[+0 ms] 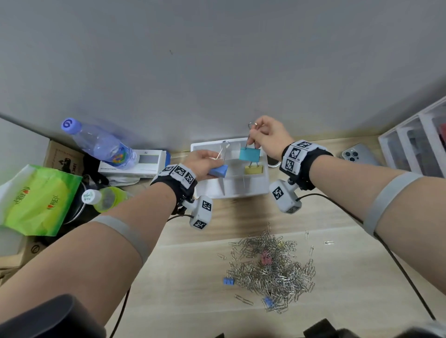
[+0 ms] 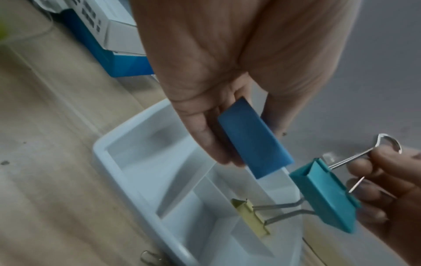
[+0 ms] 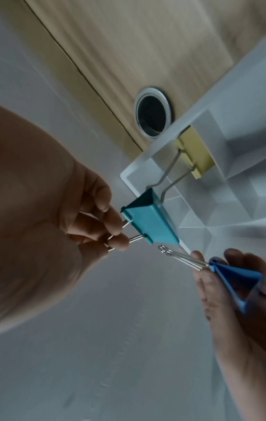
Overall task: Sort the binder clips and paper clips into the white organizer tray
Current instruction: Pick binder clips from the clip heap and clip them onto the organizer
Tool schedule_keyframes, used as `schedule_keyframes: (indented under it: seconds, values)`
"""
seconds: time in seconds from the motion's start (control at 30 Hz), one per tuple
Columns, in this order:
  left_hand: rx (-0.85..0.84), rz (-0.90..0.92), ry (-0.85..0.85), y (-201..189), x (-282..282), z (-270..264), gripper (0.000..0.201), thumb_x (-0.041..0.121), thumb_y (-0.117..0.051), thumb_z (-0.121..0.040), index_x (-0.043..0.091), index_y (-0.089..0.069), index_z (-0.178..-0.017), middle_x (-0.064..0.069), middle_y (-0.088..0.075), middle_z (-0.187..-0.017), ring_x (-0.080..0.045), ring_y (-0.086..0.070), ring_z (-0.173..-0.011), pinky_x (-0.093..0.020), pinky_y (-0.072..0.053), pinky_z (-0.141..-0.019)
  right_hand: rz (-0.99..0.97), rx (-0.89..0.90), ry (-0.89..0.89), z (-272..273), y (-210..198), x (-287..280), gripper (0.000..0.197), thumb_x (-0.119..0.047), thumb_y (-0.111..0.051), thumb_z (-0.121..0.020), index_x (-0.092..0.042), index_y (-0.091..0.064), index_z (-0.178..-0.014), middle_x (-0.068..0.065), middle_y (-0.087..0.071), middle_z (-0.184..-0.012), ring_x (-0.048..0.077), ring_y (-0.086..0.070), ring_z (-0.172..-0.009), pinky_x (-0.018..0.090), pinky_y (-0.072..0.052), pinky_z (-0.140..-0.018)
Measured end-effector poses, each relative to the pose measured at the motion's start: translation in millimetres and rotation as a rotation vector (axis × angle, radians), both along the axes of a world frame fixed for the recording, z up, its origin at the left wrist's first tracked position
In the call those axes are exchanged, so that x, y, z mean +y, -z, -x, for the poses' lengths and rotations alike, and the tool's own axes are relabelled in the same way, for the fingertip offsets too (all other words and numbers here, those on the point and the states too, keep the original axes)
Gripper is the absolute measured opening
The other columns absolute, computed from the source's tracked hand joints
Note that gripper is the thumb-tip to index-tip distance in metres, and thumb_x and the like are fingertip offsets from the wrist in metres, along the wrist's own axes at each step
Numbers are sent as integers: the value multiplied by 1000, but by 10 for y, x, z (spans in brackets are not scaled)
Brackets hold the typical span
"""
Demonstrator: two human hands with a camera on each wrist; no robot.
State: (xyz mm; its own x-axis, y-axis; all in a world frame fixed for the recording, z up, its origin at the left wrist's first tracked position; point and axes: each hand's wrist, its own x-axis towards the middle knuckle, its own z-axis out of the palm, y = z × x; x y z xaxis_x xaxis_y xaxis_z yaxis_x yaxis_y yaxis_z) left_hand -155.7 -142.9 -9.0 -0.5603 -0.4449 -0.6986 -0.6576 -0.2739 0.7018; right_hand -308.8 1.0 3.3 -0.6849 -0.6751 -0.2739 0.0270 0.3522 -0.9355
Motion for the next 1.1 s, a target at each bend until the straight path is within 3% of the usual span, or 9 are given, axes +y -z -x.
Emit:
schedule_keyframes:
  seconds: [0.07,0.17,0.33,0.5,0.6,0.8,0.93,1.0,1.1]
  values:
    - [29,32,25,32,-37,40,17,4,-67,-87,20,-66,-94,-10,-66,-94,-18,-65,-84,-33,-56,-84,20,-1,8,10,-35,7,25,-2,-51,-95,-20,-46,-79,6,-65,-71,10,-50,-50,15,-43,-54]
    - [49,138,47,74,-50,105,21,-5,-66,-83,16,-69,-82,-7,-68,-91,-17,-63,-86,-33,-52,-89,57,-18,-4,-6,-48,-12,25,-1,-48,-97,-19,-45,-80,10,-64,-74,2,-53,-46,10,-41,-50]
    - [125,256,50,130,29,200,21,-16,-61,-82,4,-60,-77,-4,-66,-74,6,-64,-54,-7,-50,-60,-52,59,-183,-61,51,-11,24,-6,-50,-97,-24,-45,-80,5,-69,-80,15,-57,-61,17,-44,-54]
    - [168,300,82,197,93,241,31,-16,-53,-86,11,-51,-71,-8,-67,-74,-11,-70,-74,-17,-56,-70,-164,223,-248,-74,155,86,18,-17,-51,-94,-28,-48,-80,-4,-74,-80,29,-63,-71,40,-54,-67]
    - [166,310,68,225,122,294,32,-14,-52,-88,11,-48,-70,-8,-65,-71,-9,-69,-73,-18,-55,-67,-190,244,-289,-88,193,150,13,-18,-52,-91,-27,-52,-82,-3,-74,-78,31,-66,-76,48,-55,-75]
    - [174,360,91,241,164,366,31,-15,-49,-90,11,-49,-72,-12,-63,-77,5,-66,-55,-9,-51,-57,-175,234,-225,-63,234,184,22,-18,-54,-91,-33,-49,-75,-3,-75,-77,28,-68,-74,48,-55,-76]
    - [145,394,152,238,206,358,23,-13,-46,-91,1,-64,-94,-7,-66,-79,6,-65,-56,-6,-48,-57,-169,216,-195,-51,221,169,25,-14,-53,-92,-32,-49,-75,-1,-75,-78,22,-68,-72,47,-55,-77]
    - [151,365,137,236,229,369,23,-18,-46,-88,-8,-65,-92,-9,-64,-81,-1,-66,-61,-7,-50,-60,-175,208,-184,-48,218,173,25,-14,-54,-91,-31,-49,-74,0,-75,-78,22,-68,-72,46,-55,-77]
    - [134,361,148,265,236,393,28,-19,-51,-81,3,-64,-71,-11,-65,-79,-17,-65,-71,-18,-55,-72,-181,213,-180,-61,211,171,21,-21,-54,-89,-36,-51,-74,3,-75,-77,28,-68,-73,48,-55,-76]
